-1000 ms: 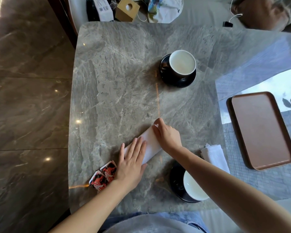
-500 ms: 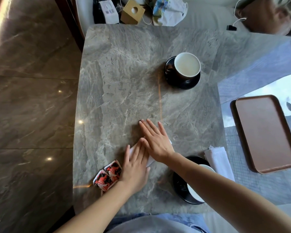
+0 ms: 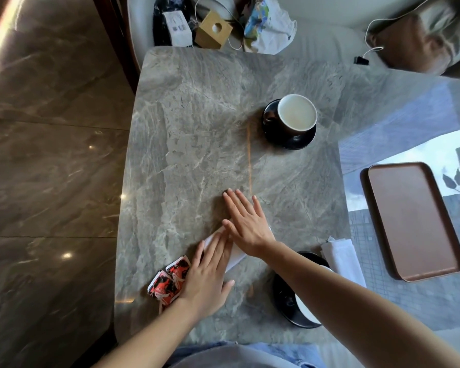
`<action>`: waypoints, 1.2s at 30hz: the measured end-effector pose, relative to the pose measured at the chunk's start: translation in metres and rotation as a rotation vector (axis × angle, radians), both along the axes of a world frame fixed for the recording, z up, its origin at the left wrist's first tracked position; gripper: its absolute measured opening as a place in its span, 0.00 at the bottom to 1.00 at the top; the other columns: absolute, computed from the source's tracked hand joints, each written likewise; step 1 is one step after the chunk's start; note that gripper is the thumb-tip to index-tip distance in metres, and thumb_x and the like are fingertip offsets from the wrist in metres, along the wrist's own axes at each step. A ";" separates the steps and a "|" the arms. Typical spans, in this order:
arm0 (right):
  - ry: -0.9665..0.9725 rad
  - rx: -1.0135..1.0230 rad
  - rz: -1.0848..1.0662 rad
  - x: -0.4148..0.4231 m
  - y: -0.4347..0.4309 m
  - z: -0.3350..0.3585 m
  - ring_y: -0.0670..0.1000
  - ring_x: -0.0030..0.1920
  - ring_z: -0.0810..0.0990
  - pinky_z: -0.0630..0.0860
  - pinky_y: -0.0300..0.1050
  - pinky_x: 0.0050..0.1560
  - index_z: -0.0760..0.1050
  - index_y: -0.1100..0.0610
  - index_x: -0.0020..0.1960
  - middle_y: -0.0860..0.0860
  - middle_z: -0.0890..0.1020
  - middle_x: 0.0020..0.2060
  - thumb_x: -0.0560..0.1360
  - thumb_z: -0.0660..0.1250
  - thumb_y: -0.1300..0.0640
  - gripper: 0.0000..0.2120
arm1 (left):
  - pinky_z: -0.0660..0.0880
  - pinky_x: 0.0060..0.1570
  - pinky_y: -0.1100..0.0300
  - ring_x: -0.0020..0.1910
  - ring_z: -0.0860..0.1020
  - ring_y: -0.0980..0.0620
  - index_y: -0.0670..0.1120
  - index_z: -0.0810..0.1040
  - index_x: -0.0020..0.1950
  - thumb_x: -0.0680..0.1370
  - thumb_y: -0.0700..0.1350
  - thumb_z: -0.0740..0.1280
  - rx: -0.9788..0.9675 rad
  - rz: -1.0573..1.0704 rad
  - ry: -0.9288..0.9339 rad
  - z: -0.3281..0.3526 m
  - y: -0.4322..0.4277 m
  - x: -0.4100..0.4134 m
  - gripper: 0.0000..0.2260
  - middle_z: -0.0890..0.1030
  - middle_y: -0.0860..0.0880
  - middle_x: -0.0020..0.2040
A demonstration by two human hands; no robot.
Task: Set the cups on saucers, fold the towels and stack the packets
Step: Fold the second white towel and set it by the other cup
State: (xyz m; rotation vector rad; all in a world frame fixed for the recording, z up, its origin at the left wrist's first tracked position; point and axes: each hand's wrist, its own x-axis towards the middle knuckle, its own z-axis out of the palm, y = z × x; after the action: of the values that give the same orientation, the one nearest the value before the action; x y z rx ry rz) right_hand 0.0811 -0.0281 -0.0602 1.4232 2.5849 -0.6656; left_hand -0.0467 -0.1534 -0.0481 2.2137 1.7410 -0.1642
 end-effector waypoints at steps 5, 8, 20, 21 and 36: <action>0.294 -0.051 -0.366 0.006 0.007 0.018 0.51 0.77 0.50 0.46 0.53 0.75 0.54 0.54 0.76 0.51 0.57 0.77 0.81 0.53 0.49 0.25 | 0.70 0.65 0.52 0.67 0.72 0.47 0.44 0.72 0.68 0.70 0.54 0.69 -0.022 0.073 -0.320 0.014 0.017 -0.013 0.28 0.72 0.47 0.70; 0.474 -0.063 -0.723 0.027 0.005 0.031 0.53 0.69 0.66 0.62 0.50 0.70 0.64 0.56 0.71 0.54 0.70 0.69 0.81 0.55 0.54 0.19 | 0.68 0.59 0.59 0.62 0.72 0.47 0.44 0.70 0.65 0.75 0.43 0.63 -0.118 0.239 -0.596 0.015 0.034 -0.019 0.19 0.69 0.48 0.68; 0.792 -0.986 -1.378 0.031 -0.033 0.049 0.52 0.39 0.77 0.72 0.47 0.45 0.69 0.56 0.51 0.55 0.75 0.40 0.78 0.60 0.58 0.03 | 0.72 0.45 0.52 0.52 0.77 0.41 0.43 0.75 0.54 0.75 0.42 0.63 -0.154 0.467 -0.486 0.007 0.066 -0.009 0.09 0.78 0.43 0.54; 0.814 -1.011 -1.381 0.025 -0.034 0.048 0.52 0.41 0.76 0.73 0.46 0.45 0.69 0.57 0.51 0.56 0.74 0.41 0.77 0.62 0.59 0.04 | 0.72 0.45 0.51 0.51 0.77 0.40 0.42 0.75 0.53 0.75 0.41 0.63 -0.158 0.493 -0.505 0.008 0.065 -0.009 0.08 0.78 0.42 0.53; 0.953 -0.994 -1.026 0.082 0.016 0.057 0.55 0.48 0.80 0.76 0.47 0.46 0.75 0.54 0.56 0.55 0.81 0.47 0.74 0.64 0.64 0.12 | 0.71 0.34 0.77 0.38 0.78 0.63 0.45 0.76 0.48 0.77 0.42 0.65 -0.492 0.967 -1.203 0.038 0.088 0.057 0.02 0.80 0.50 0.44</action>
State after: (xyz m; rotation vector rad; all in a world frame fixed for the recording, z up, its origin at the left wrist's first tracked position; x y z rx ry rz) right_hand 0.1628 -0.0125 -0.0031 2.1024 0.9991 -2.7102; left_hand 0.0104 -0.0656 -0.0105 0.6093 1.5018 0.7136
